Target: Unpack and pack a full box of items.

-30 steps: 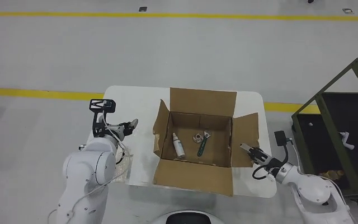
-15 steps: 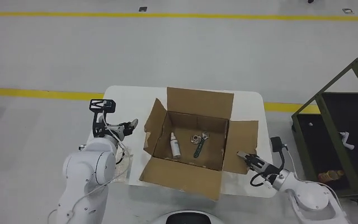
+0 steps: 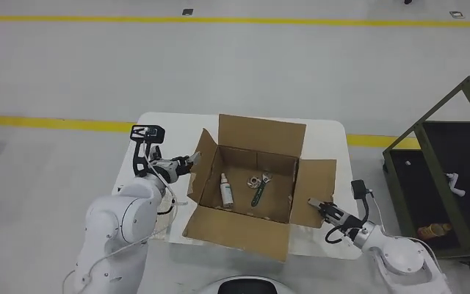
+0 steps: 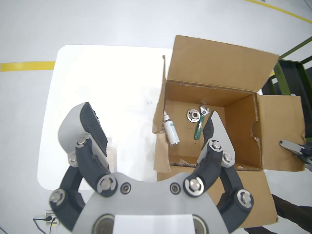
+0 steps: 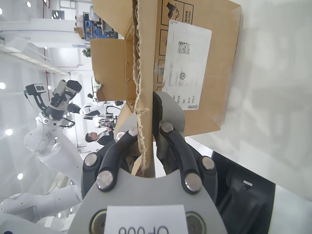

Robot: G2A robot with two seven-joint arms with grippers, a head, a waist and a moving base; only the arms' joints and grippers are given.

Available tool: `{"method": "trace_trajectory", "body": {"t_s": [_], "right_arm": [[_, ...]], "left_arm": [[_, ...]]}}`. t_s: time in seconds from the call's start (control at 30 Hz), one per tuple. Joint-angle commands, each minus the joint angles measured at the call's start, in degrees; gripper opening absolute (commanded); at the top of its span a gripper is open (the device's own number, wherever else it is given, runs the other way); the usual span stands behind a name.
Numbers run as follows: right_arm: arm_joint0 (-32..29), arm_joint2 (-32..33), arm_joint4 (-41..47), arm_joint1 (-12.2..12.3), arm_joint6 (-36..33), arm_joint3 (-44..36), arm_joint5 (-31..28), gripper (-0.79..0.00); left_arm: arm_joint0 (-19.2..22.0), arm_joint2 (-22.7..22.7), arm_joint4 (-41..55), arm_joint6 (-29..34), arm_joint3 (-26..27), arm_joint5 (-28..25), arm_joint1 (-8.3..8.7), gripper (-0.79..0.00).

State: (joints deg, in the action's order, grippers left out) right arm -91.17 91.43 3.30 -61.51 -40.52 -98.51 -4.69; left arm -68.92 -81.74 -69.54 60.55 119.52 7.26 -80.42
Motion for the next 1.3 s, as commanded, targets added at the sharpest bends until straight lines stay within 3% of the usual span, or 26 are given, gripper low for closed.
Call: {"method": "trace_trajectory", "body": {"t_s": [0.0, 0.2, 0.3, 0.33, 0.37, 0.43, 0.5, 0.53, 0.73, 0.77, 0.87, 1.03, 1.27], "right_arm": [[1.1, -0.2, -1.0, 0.1, -0.2, 0.6, 0.0, -0.785], [4.4, -0.4, -3.7, 0.3, -0.9, 2.3, 0.1, -0.779], [5.5, -0.5, -3.9, 0.4, -0.9, 3.0, 0.2, -0.711], [5.7, -0.5, -4.0, 0.4, -0.9, 3.2, 0.2, -0.650], [5.9, -0.6, -4.1, 0.4, -0.8, 3.4, 0.1, -0.523], [6.1, -0.8, -4.5, 0.4, -0.5, 3.2, -0.1, -0.363], [5.7, -0.9, -4.5, 0.4, 0.1, 2.7, -0.2, -0.015], [5.4, -0.8, -4.8, 0.4, 0.6, 2.3, -0.4, 0.000], [2.6, 1.9, -7.5, 0.5, 8.4, -2.1, -0.8, 0.000], [1.9, 2.5, -8.1, 0.4, 10.2, -3.0, -0.7, -0.280], [-0.1, 4.9, -10.4, 0.4, 15.3, -5.5, 0.0, -0.785], [-3.2, 8.3, -18.7, 0.6, 21.5, -9.4, 0.1, -0.785], [-6.0, 11.4, -19.4, 0.0, 30.2, -13.3, 1.1, -0.785]], "left_arm": [[0.5, 1.0, 3.0, 0.4, -0.1, -0.7, -0.08, 0.000], [1.6, 2.4, 7.3, 1.7, -0.6, -1.5, -0.01, 0.000], [1.6, 2.3, 7.8, 2.0, -0.6, -1.2, 0.01, 0.000], [1.6, 2.3, 7.8, 2.0, -0.6, -1.2, 0.01, 0.000], [1.6, 2.3, 7.8, 2.0, -0.6, -1.2, 0.01, 0.000], [1.6, 2.3, 7.8, 2.0, -0.6, -1.2, 0.01, 0.000], [1.6, 2.3, 7.8, 2.0, -0.6, -1.2, 0.01, 0.000], [1.6, 2.3, 7.8, 2.0, -0.6, -1.2, 0.01, 0.000], [1.6, 2.3, 7.8, 2.0, -0.6, -1.2, 0.01, 0.000], [1.6, 2.3, 7.8, 2.0, -0.6, -1.2, 0.01, 0.000], [1.6, 2.3, 7.8, 2.0, -0.6, -1.2, 0.01, 0.000], [1.6, 2.3, 7.8, 2.0, -0.6, -1.2, 0.01, 0.000], [1.6, 2.3, 7.8, 2.0, -0.6, -1.2, 0.01, 0.000]]}}
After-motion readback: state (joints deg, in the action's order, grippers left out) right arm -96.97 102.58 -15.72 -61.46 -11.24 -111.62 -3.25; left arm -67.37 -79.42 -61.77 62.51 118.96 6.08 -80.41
